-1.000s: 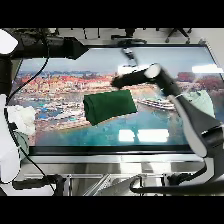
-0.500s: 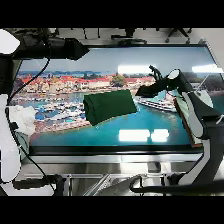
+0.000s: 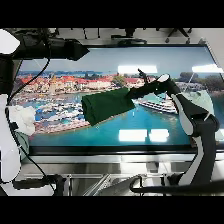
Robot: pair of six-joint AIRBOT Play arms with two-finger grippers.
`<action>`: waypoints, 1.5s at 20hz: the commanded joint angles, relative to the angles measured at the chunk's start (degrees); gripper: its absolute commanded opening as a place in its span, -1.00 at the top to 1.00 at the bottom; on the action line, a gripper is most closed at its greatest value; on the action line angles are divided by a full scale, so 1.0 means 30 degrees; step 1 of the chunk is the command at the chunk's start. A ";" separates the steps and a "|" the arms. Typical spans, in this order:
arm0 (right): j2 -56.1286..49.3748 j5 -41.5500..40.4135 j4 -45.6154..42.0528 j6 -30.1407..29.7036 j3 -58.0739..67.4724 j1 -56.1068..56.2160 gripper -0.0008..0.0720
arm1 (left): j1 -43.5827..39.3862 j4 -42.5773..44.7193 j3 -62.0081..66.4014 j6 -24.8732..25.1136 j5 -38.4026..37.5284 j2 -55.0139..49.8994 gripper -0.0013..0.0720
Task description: Fold the shirts.
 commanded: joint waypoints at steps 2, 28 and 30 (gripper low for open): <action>0.2747 -0.0036 0.0685 0.1144 0.2550 -0.2368 0.92 | -0.0015 0.0000 0.0015 0.0007 -0.0816 -0.0015 0.91; 1.3828 1.0987 -1.9591 1.6903 -0.3198 -1.5540 0.91 | -0.0015 0.0000 0.0000 -0.0554 -0.3949 -0.0015 0.91; 1.4834 1.0404 -2.0043 1.7099 -0.6309 -1.5540 0.91 | -0.0015 0.0000 0.0000 -0.0554 -0.3949 -0.0022 0.92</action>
